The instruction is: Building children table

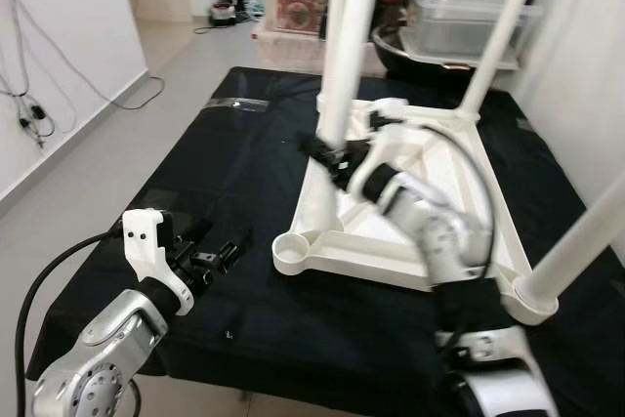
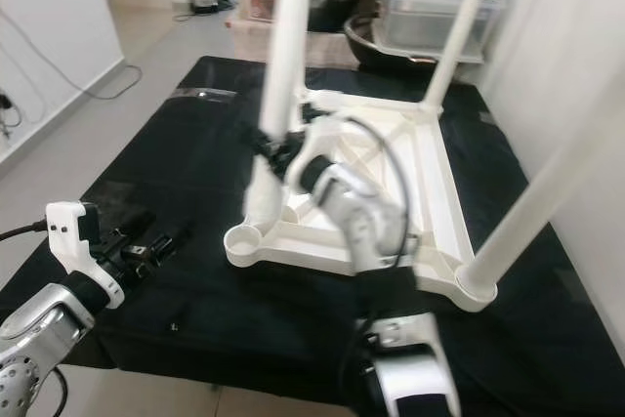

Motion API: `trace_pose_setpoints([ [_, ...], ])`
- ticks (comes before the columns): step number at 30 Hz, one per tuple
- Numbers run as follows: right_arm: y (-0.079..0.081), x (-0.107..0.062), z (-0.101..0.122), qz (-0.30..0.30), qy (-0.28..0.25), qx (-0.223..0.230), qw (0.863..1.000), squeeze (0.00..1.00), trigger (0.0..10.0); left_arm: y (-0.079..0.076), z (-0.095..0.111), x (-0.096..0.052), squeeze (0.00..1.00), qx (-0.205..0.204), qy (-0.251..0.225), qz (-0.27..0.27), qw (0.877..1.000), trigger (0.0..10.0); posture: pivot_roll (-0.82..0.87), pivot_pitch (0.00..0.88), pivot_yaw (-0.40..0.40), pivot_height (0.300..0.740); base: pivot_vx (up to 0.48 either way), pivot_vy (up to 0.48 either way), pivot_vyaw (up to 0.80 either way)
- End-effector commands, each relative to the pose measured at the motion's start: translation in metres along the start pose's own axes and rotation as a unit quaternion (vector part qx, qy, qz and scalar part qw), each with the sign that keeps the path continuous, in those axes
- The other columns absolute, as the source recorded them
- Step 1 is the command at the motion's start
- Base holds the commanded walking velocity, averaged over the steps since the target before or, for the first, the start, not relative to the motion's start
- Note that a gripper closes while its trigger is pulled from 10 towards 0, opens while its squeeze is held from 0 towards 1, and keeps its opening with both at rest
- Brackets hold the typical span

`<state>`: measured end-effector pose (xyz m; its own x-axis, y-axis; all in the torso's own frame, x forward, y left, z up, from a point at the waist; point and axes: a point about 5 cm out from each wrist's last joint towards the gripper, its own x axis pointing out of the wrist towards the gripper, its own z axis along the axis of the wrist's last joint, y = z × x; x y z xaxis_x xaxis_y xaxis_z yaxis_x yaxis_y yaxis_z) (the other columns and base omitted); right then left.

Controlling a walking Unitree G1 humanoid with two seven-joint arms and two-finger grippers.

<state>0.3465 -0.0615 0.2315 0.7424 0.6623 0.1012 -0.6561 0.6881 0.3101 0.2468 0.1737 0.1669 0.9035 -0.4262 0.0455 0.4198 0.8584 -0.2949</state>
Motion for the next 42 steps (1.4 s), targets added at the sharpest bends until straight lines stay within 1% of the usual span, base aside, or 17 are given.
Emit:
trace_pose_setpoints([
  [1, 0.004, -0.001, 0.002, 0.003, -0.012, -0.018, 1.000, 0.00, 10.0, -0.003, -0.002, 0.000, 0.00, 0.011, 0.013, -0.011, 1.000, 10.0, 0.06, 0.000, -0.061, 0.740, 0.000, 0.000, 0.00],
  [2, 0.004, -0.001, 0.002, 0.003, -0.012, -0.018, 1.000, 0.00, 10.0, -0.003, -0.002, 0.000, 0.00, 0.011, 0.013, -0.011, 1.000, 10.0, 0.06, 0.000, -0.061, 0.740, 0.000, 0.000, 0.00],
  [3, 0.018, 0.007, -0.004, 0.026, -0.007, -0.019, 0.999, 0.00, 10.0, -0.006, -0.004, 0.003, 0.00, 0.029, 0.020, -0.021, 0.999, 10.0, 0.06, 0.000, -0.064, 0.740, 0.000, 0.000, 0.00],
  [4, 0.018, 0.007, -0.004, 0.026, -0.007, -0.019, 0.999, 0.00, 10.0, -0.006, -0.004, 0.003, 0.00, 0.029, 0.020, -0.021, 0.999, 10.0, 0.06, 0.000, -0.064, 0.740, 0.000, 0.000, 0.00],
  [6, 0.040, 0.016, -0.009, 0.059, -0.009, -0.014, 0.998, 0.00, 10.0, -0.011, -0.005, 0.010, 0.00, 0.046, 0.026, -0.041, 0.998, 10.0, 0.06, 0.000, -0.068, 0.740, 0.000, 0.000, 0.00],
  [8, 0.051, 0.022, -0.009, 0.073, -0.020, -0.003, 0.997, 0.00, 10.0, -0.016, -0.007, 0.016, 0.00, 0.052, 0.023, -0.051, 0.997, 10.0, 0.05, 0.000, -0.064, 0.740, 0.000, 0.000, 0.00],
  [9, 0.055, 0.023, -0.009, 0.078, -0.023, 0.000, 0.997, 0.00, 10.0, -0.018, -0.009, 0.018, 0.00, 0.053, 0.024, -0.053, 0.997, 10.0, 0.05, 0.000, -0.063, 0.740, 0.000, 0.000, 0.00],
  [13, 0.059, 0.024, -0.010, 0.083, -0.024, 0.001, 0.996, 0.00, 10.0, -0.019, -0.011, 0.019, 0.00, 0.055, 0.027, -0.055, 0.997, 10.0, 0.05, 0.000, -0.062, 0.740, 0.000, 0.000, 0.00],
  [17, 0.071, 0.023, -0.016, 0.107, -0.026, -0.002, 0.994, 0.00, 10.0, -0.021, -0.014, 0.025, 0.00, 0.056, 0.030, -0.064, 0.996, 10.0, 0.05, 0.000, -0.061, 0.740, 0.000, 0.000, 0.00],
  [22, 0.076, 0.022, -0.019, 0.114, -0.030, -0.007, 0.993, 0.00, 10.0, -0.021, -0.013, 0.027, 0.00, 0.056, 0.025, -0.065, 0.996, 10.0, 0.05, 0.000, -0.062, 0.740, 0.000, 0.000, 0.00],
  [24, 0.078, 0.022, -0.022, 0.119, -0.029, -0.009, 0.992, 0.00, 10.0, -0.023, -0.012, 0.028, 0.00, 0.051, 0.023, -0.074, 0.996, 10.0, 0.05, 0.000, -0.062, 0.740, 0.000, 0.000, 0.00],
  [26, 0.078, 0.023, -0.025, 0.117, -0.029, -0.014, 0.993, 0.00, 10.0, -0.031, -0.013, 0.029, 0.00, 0.052, 0.026, -0.101, 0.993, 10.0, 0.05, 0.000, -0.062, 0.740, 0.000, 0.000, 0.00],
  [28, 0.078, 0.023, -0.026, 0.116, -0.029, -0.015, 0.993, 0.00, 10.0, -0.033, -0.014, 0.030, 0.00, 0.054, 0.027, -0.109, 0.992, 10.0, 0.05, 0.000, -0.062, 0.740, 0.000, 0.000, 0.00],
  [38, 0.081, 0.023, -0.029, 0.122, -0.026, -0.019, 0.992, 0.00, 10.0, -0.030, -0.014, 0.031, 0.00, 0.056, 0.024, -0.101, 0.993, 10.0, 0.05, 0.000, -0.058, 0.740, 0.000, 0.000, 0.00],
  [42, 0.082, 0.019, -0.034, 0.136, -0.015, -0.026, 0.990, 0.00, 10.0, -0.026, -0.009, 0.033, 0.00, 0.058, 0.004, -0.082, 0.995, 10.0, 0.05, 0.000, -0.062, 0.740, 0.000, 0.000, 0.00],
])
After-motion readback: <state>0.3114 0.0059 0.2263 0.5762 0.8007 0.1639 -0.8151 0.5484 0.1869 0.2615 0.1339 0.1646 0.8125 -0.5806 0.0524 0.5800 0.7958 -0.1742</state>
